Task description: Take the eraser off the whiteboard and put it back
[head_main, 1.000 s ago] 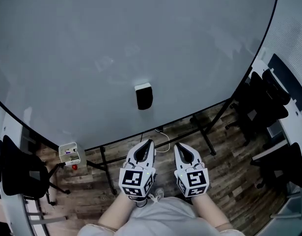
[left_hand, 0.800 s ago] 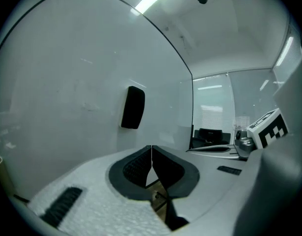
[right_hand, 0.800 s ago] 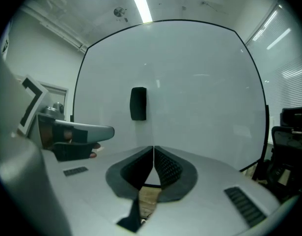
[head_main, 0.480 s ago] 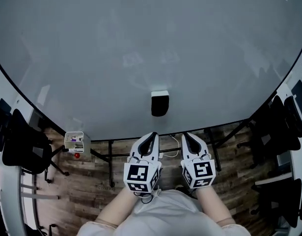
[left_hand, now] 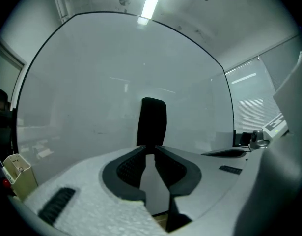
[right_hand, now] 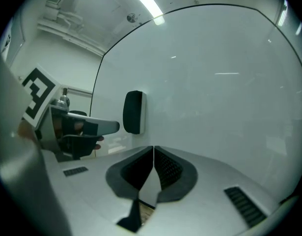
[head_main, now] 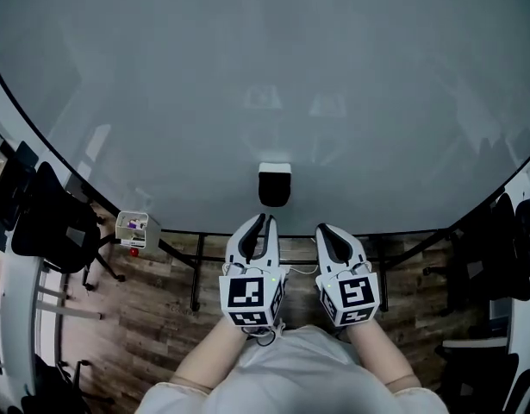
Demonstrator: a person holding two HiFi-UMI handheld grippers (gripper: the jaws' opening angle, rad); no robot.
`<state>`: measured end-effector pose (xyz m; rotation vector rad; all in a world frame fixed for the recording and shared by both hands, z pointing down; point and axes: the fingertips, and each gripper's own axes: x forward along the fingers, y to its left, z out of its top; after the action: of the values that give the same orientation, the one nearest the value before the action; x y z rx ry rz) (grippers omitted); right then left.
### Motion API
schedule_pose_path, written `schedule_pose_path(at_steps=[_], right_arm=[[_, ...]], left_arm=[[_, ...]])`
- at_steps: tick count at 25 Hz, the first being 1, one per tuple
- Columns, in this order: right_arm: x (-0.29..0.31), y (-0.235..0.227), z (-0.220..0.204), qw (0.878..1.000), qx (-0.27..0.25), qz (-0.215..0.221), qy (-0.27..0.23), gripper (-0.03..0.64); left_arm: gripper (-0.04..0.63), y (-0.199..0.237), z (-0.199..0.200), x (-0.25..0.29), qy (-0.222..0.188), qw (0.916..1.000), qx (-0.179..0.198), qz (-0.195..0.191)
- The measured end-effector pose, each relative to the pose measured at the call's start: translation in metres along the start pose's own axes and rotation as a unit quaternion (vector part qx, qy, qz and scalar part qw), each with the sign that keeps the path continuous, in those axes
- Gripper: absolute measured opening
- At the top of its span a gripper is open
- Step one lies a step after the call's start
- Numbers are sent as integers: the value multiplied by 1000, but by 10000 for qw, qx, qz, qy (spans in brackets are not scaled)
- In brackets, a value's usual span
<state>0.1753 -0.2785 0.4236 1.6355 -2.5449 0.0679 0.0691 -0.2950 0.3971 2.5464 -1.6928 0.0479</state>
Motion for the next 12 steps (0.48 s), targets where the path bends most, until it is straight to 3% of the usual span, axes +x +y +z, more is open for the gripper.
schedule_pose_path(at_steps=[2, 3, 12], right_arm=[[0, -5, 1, 10000, -27, 80, -17, 28], [1, -7, 1, 9999, -41, 109, -24, 28], [5, -24, -1, 9995, -198, 260, -27, 28]], left_arm=[[175, -2, 5, 6, -66, 10000, -22, 56], [207, -3, 8, 9, -94, 9999, -30, 91], [265, 2, 36, 34, -341, 9979, 80, 545]])
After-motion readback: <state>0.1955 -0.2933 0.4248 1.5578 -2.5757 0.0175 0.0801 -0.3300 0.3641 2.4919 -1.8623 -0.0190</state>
